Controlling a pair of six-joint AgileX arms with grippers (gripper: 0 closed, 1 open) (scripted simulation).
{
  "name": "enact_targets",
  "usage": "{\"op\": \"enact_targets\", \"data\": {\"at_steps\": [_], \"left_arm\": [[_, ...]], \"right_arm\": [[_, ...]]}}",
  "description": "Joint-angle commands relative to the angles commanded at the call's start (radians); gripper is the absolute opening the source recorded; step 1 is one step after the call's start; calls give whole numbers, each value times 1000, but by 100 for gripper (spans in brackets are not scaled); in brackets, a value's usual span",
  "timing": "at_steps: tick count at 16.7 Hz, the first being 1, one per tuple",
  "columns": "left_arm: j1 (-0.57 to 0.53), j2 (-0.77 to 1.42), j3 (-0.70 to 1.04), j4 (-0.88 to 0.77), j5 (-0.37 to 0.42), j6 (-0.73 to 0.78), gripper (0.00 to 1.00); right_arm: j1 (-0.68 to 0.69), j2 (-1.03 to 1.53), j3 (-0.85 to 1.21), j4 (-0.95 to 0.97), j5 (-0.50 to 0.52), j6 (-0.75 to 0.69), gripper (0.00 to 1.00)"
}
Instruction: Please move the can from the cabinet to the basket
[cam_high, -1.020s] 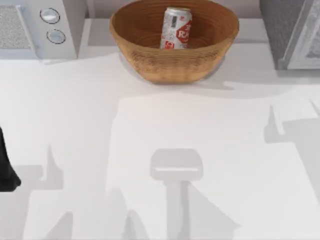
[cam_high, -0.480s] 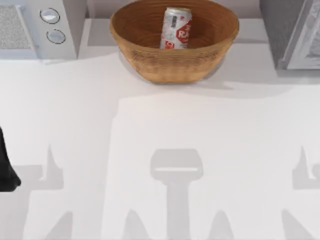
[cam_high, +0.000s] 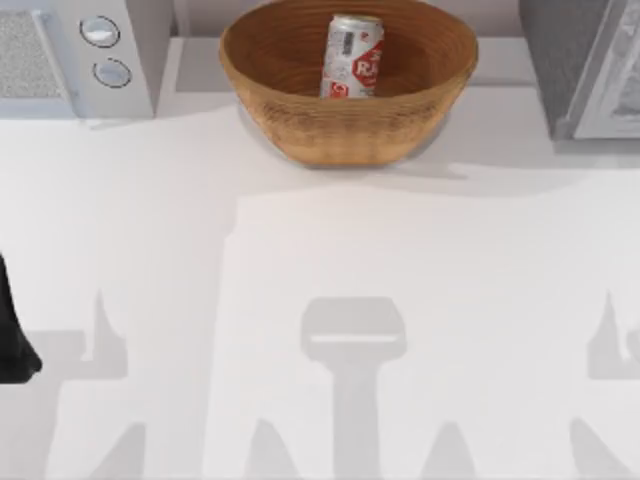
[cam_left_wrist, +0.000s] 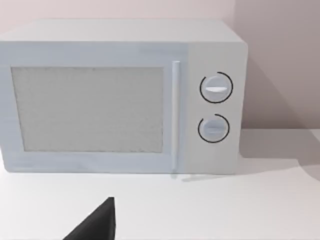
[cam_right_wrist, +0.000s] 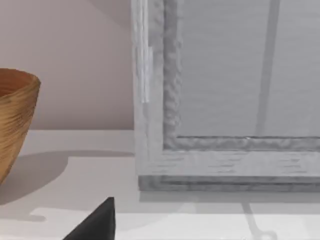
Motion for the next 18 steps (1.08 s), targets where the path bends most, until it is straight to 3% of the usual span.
{"op": "enact_targets", "data": {"at_steps": [5, 18], "left_arm": [[0, 0, 0, 0, 0, 0, 100], [0, 0, 0, 0, 0, 0, 100]], "right_arm": [[-162, 213, 68, 192, -158, 5, 100], [-870, 1318, 303, 1026, -867, 26, 100]]}}
